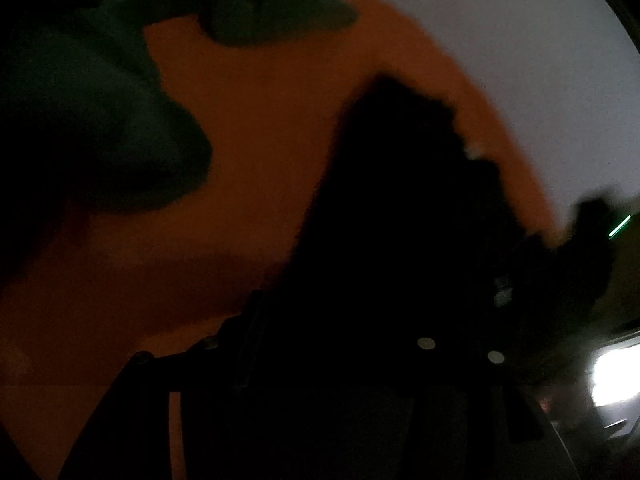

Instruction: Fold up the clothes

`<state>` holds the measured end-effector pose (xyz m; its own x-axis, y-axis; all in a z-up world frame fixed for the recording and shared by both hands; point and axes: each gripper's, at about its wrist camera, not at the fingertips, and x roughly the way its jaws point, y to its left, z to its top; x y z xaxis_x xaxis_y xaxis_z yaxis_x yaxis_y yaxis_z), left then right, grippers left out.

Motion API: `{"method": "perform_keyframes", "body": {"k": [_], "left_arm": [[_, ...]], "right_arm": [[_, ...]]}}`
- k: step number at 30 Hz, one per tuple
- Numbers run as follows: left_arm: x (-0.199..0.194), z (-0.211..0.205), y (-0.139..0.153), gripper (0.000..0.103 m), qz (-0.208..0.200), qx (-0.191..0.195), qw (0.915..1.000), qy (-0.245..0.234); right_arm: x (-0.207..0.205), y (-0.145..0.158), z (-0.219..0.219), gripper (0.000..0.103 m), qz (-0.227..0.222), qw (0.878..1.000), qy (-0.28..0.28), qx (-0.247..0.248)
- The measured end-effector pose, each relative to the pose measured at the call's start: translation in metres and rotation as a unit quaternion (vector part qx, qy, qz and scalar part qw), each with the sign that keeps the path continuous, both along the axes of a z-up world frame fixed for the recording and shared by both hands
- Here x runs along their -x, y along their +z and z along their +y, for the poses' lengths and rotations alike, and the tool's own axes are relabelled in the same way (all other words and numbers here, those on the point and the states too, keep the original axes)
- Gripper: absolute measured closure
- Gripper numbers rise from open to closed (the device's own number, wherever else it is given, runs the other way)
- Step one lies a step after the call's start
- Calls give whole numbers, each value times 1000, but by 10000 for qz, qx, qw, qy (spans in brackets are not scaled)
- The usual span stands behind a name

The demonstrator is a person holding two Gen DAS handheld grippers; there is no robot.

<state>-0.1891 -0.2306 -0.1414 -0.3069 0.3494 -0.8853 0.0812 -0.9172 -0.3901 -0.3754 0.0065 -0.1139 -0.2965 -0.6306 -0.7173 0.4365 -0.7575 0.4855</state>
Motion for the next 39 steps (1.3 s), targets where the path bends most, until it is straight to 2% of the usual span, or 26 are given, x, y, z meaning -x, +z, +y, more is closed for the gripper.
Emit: {"method": "perform_keyframes", "body": {"k": [1,4,6,9,10,11,12,16,20,21,23,25,27,28,29,30,31,33,34,35,36,37,39], "left_arm": [[0,-2,-5,50,-75,106,9999,-30],[-6,-15,-7,49,17,-331,9994,71],[-6,-25,-7,49,-37,-551,9984,139],[-4,-36,-7,49,-134,-850,9961,186],[-5,-39,-6,49,-146,-971,9950,192],[-5,-41,-6,49,-157,-1017,9945,215],[-5,-43,-5,49,-168,-1064,9939,238],[-9,-56,-2,49,-209,-1348,9903,263],[-17,-80,1,49,-177,-1318,9902,425],[-21,-88,2,49,-165,-1315,9900,489],[-18,-96,3,49,-163,-1343,9889,613],[-19,-103,-1,49,-207,-1443,9865,741],[-23,-97,-4,49,-216,-1414,9871,718],[-24,-94,-5,49,-221,-1400,9874,706],[-26,-91,-6,49,-226,-1385,9877,695],[-19,-81,-6,49,-234,-1322,9890,618],[-13,-72,-5,49,-242,-1258,9903,541],[-12,-65,0,49,-231,-1174,9915,507],[-9,-61,2,49,-182,-1098,9924,526],[-6,-57,5,49,-134,-1023,9932,546],[-3,-53,7,49,-85,-947,9939,565],[-1,-49,10,49,-36,-871,9945,585],[5,-37,13,49,53,-642,9966,519]], "right_arm": [[15,8,-13,66,77,9999,61,-130],[56,21,-43,65,142,9991,177,-352],[77,16,-70,65,-207,9974,469,-501],[95,3,-105,66,-373,9888,949,-1089],[98,-2,-112,71,-375,9860,1032,-1259],[100,-6,-120,80,-371,9829,1105,-1424],[101,-5,-122,98,-375,9846,1142,-1268],[105,2,-131,99,-362,9895,1267,-598],[117,1,-168,99,-238,9857,1469,-786],[117,-2,-177,98,-159,9827,1562,-985],[118,-7,-197,95,7,9741,1761,-1417],[121,-21,-212,93,-97,9653,1897,-1792],[123,-13,-210,93,109,9670,1763,-1836],[121,-5,-202,88,286,9684,1613,-1879],[120,3,-195,80,463,9693,1463,-1921],[119,12,-188,57,640,9697,1311,-1961],[117,20,-181,45,816,9695,1159,-2001],[109,44,-158,44,1167,9743,821,-1741],[105,51,-149,44,1238,9761,650,-1662],[95,59,-136,44,1126,9825,604,-1354],[85,66,-122,49,991,9882,571,-1015],[72,68,-116,62,813,9917,661,-752],[35,68,-101,70,484,9948,814,-380]]}}
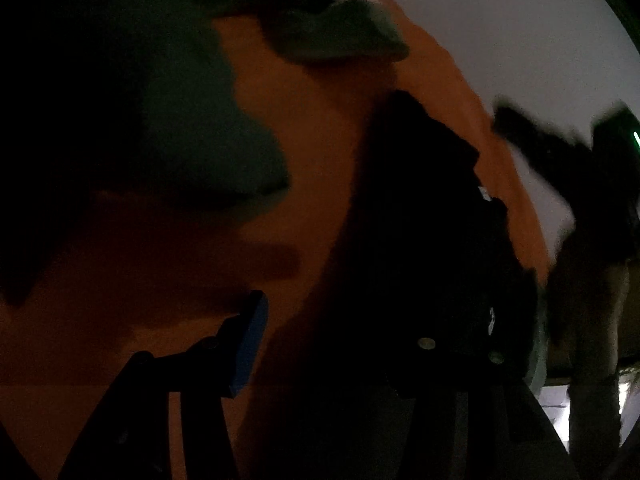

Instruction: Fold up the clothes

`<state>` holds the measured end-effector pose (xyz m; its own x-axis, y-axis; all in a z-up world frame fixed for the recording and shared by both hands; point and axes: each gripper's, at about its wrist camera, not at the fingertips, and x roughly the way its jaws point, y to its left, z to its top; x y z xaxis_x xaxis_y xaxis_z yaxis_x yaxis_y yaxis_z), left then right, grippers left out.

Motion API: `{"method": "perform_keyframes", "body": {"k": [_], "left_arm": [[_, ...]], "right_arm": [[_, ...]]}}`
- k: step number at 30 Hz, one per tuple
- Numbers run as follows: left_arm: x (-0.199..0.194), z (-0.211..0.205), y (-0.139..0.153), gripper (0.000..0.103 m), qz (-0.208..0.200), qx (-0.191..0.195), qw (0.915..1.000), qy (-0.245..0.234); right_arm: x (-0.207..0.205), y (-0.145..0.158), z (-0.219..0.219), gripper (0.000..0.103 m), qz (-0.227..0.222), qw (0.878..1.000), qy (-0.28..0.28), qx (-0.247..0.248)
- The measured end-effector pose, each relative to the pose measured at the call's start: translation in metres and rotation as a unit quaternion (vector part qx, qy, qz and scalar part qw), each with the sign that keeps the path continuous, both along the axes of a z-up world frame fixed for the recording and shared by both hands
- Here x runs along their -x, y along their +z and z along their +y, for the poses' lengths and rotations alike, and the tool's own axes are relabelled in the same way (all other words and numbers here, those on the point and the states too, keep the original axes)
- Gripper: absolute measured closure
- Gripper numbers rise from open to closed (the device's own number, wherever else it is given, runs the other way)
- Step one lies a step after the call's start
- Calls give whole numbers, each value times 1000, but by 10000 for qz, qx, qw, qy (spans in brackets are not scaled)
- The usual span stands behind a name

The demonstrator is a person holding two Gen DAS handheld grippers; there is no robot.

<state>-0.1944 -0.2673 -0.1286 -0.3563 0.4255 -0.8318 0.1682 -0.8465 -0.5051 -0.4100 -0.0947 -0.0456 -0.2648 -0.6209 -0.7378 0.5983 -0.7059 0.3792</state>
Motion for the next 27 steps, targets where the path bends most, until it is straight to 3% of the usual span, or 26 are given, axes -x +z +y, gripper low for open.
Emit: {"method": "perform_keyframes", "body": {"k": [2,5,9,12,14,17,18,19,20,24,25,27], "left_arm": [[6,17,1,49,76,311,9994,-165],[10,46,-13,49,-45,1738,9838,-426],[6,35,-13,50,96,1743,9846,-39],[5,24,5,50,190,2166,9756,299],[3,8,16,49,207,1985,9782,565],[-4,-25,26,49,373,1166,9908,573],[-7,-36,30,49,427,890,9935,575],[-10,-27,22,49,376,649,9960,486],[-13,-28,17,49,270,489,9976,401],[-27,-11,-5,49,-38,438,9989,182],[-31,-9,-10,49,-59,471,9988,152],[-42,-20,-17,49,-22,3,9993,369]], "right_arm": [[-53,-2,19,71,-232,9994,90,243],[-141,-16,39,71,-322,9982,346,360],[-194,-33,58,68,90,9994,125,296],[-198,-50,70,68,-267,9992,-64,288],[-200,-52,74,68,-230,9995,-95,207],[-197,-51,73,67,-27,9995,-224,208],[-193,-51,69,59,9,9992,-293,258],[-183,-51,61,44,-37,9991,-263,339],[-172,-51,53,40,-93,9988,-221,424],[-107,-80,12,39,-867,9943,-246,577],[-92,-89,1,55,-1116,9918,-302,539],[-88,-97,-2,96,-1140,9914,-411,484]]}}
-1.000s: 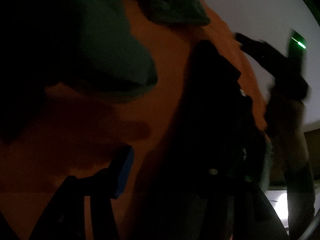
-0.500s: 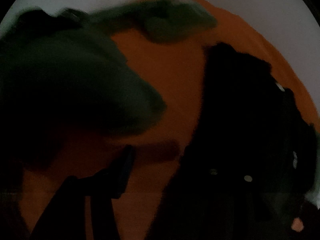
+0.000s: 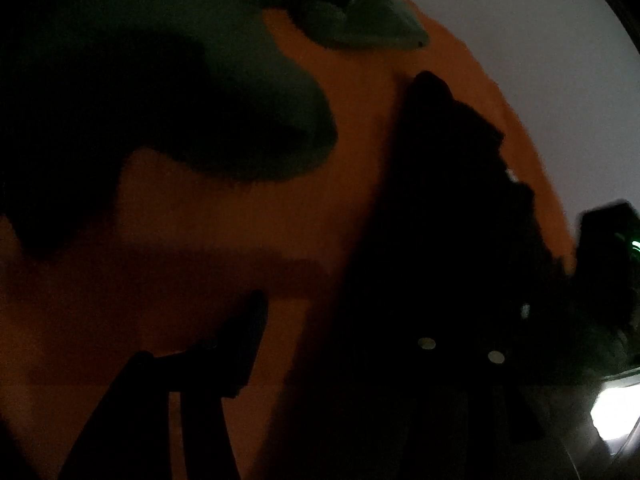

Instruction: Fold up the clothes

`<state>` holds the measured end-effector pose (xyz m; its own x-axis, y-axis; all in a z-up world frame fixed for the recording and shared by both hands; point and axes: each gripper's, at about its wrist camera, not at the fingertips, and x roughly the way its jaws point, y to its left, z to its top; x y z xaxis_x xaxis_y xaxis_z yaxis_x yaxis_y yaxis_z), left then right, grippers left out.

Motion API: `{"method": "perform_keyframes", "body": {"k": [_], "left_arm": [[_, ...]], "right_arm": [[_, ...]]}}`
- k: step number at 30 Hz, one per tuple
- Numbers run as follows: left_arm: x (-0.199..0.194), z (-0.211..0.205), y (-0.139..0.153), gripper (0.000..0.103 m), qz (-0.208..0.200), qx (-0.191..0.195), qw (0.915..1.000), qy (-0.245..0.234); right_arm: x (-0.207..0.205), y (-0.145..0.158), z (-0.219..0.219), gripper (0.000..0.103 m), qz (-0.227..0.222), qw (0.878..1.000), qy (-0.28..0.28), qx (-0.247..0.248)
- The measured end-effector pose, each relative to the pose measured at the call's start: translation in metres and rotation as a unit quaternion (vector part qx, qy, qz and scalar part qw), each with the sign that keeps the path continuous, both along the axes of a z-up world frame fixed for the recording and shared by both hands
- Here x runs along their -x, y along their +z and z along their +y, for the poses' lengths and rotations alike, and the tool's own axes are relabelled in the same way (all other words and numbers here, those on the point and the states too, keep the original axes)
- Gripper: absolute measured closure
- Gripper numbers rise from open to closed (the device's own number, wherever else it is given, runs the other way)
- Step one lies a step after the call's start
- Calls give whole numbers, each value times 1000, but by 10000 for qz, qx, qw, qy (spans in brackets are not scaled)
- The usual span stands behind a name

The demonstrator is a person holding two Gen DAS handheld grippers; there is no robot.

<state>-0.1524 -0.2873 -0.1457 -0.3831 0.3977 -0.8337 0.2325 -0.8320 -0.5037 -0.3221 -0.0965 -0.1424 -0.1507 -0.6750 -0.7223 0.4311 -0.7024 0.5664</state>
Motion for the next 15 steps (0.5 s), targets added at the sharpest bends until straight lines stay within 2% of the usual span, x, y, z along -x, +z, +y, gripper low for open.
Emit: {"method": "perform_keyframes", "body": {"k": [2,4,7,9,12,14,15], "left_arm": [[-11,-14,-4,49,80,-466,9985,269],[-20,-31,4,49,226,-734,9962,407],[-22,-23,18,49,435,-312,9984,-201],[-22,-8,23,49,531,-20,9964,-667],[-18,18,20,49,581,148,9931,-1011],[-21,28,17,49,553,617,9910,-1048],[-17,36,12,49,448,1152,9867,-1055]], "right_arm": [[3,-7,-1,97,-3,9999,-102,-66],[-10,1,10,97,256,9996,-87,42],[-19,6,25,97,348,9992,-152,111],[-18,2,28,95,15,9997,-120,212],[-21,-3,30,90,6,9999,-62,-83],[-24,-5,32,90,27,9996,-25,-278],[-24,-6,29,90,32,9995,-30,-300]]}}
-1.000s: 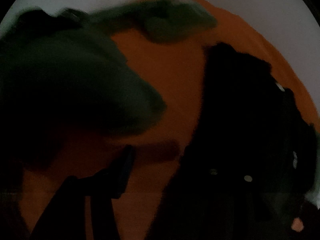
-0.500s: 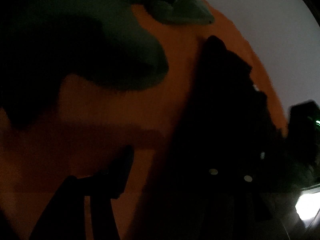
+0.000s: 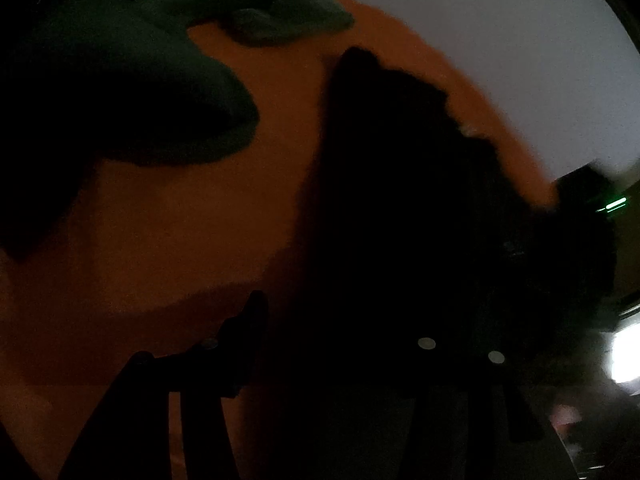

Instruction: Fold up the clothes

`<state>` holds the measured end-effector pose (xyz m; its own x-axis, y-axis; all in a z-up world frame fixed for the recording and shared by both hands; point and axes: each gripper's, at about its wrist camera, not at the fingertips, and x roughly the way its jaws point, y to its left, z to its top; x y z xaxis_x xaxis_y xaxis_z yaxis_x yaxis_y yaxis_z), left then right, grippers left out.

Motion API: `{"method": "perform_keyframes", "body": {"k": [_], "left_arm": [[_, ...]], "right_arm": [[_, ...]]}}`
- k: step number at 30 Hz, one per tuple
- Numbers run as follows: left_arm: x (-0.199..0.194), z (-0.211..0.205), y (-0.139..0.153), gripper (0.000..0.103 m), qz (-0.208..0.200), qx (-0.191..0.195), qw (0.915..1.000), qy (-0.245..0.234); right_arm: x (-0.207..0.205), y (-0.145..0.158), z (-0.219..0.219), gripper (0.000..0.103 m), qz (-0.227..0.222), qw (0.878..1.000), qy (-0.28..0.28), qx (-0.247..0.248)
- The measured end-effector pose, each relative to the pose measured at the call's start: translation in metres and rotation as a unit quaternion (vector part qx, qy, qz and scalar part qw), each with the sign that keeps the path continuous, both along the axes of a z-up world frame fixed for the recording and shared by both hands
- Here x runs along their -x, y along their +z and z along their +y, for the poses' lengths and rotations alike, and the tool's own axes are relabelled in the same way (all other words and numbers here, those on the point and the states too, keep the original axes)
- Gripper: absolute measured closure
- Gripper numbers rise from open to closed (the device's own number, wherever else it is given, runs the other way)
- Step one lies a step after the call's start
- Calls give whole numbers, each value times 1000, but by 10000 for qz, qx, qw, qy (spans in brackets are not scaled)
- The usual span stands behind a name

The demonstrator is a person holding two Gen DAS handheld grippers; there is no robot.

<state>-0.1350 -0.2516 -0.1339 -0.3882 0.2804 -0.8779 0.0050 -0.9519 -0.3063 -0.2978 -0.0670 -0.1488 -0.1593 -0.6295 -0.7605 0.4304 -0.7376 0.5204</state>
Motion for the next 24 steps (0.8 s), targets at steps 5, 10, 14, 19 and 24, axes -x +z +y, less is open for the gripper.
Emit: {"method": "perform_keyframes", "body": {"k": [5,10,14,19,24], "left_arm": [[-1,-21,12,48,262,590,9959,633],[-3,-58,6,48,164,519,9938,971],[-9,-70,14,48,203,-77,9949,986],[-27,-57,27,48,137,-856,9949,510],[-24,-23,13,48,-5,383,9992,101]], "right_arm": [[-5,4,11,90,18,10000,-28,-50],[-16,12,17,89,477,9988,18,-66],[-25,9,9,89,652,9974,229,-197],[-25,23,4,89,1082,9938,212,-149],[-10,22,-19,89,1159,9929,236,-101]]}}
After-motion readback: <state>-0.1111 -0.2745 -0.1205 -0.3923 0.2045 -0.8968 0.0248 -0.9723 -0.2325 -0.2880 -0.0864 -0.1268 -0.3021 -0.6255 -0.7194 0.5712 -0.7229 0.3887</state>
